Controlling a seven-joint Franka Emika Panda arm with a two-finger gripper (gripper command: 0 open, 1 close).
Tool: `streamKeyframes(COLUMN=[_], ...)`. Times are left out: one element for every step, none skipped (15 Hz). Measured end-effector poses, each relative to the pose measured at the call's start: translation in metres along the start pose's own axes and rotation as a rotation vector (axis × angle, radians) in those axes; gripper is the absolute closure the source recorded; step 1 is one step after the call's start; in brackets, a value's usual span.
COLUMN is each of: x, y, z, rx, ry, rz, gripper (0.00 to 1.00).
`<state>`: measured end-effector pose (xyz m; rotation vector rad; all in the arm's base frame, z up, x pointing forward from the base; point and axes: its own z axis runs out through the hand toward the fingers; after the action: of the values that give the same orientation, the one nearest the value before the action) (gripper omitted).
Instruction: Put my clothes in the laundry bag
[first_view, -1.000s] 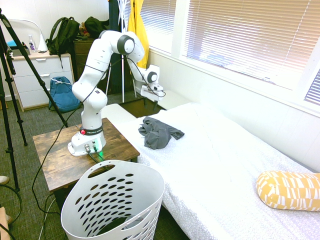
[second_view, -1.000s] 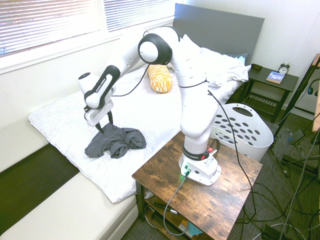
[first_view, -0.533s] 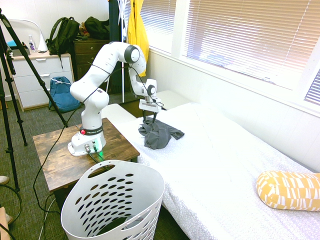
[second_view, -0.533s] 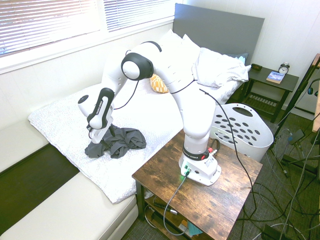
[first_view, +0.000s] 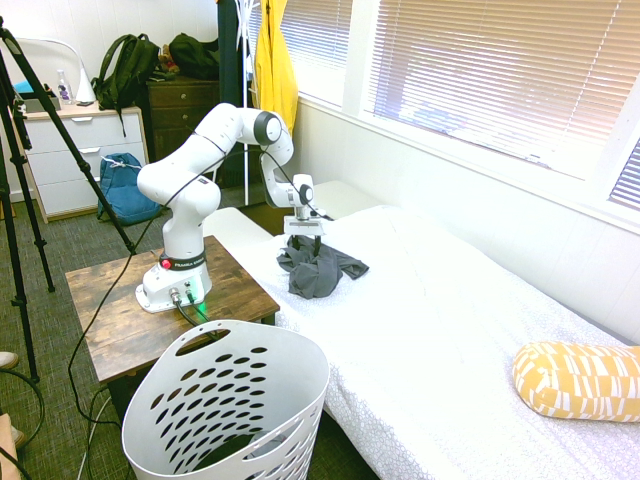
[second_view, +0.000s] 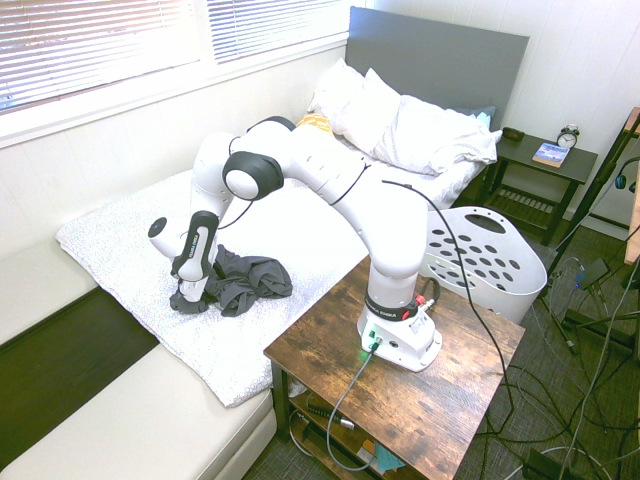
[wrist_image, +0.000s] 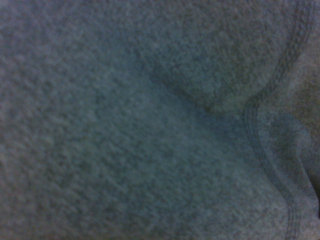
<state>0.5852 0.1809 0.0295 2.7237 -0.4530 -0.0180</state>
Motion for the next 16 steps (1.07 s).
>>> streamKeyframes(x=[0.0,0.0,0.0,0.0,0.0,-0.001,-0.002,-0.002,-0.002,-0.003,-0.005,-0.006,-0.007,-0.008,-0.009,-0.009], y=[0.0,0.0,0.002,0.005,0.01,0.014,0.017,0.019,0.019,0.018,0.019,0.02,0.022,0.024,0.025,0.027], z=[0.002,0.002,0.003,0.005,0.009,0.013,0.015,0.016,0.015,0.014,0.013,0.013,0.011,0.01,0.008,0.006], rx=[-0.007,-0.017,-0.029,-0.041,-0.053,-0.064,-0.071,-0.074,-0.076,-0.079,-0.084,-0.088,-0.091,-0.093,-0.096,-0.097], ry=[0.003,0.007,0.013,0.017,0.017,0.017,0.015,0.015,0.018,0.021,0.024,0.025,0.027,0.028,0.029,0.032], rz=[-0.004,-0.01,-0.017,-0.024,-0.027,-0.03,-0.031,-0.032,-0.034,-0.039,-0.045,-0.047,-0.048,-0.049,-0.051,-0.053], gripper=[1.0,1.0,1.0,1.0,1.0,1.0,1.0,1.0,1.0,1.0,1.0,1.0,1.0,1.0,1.0,1.0])
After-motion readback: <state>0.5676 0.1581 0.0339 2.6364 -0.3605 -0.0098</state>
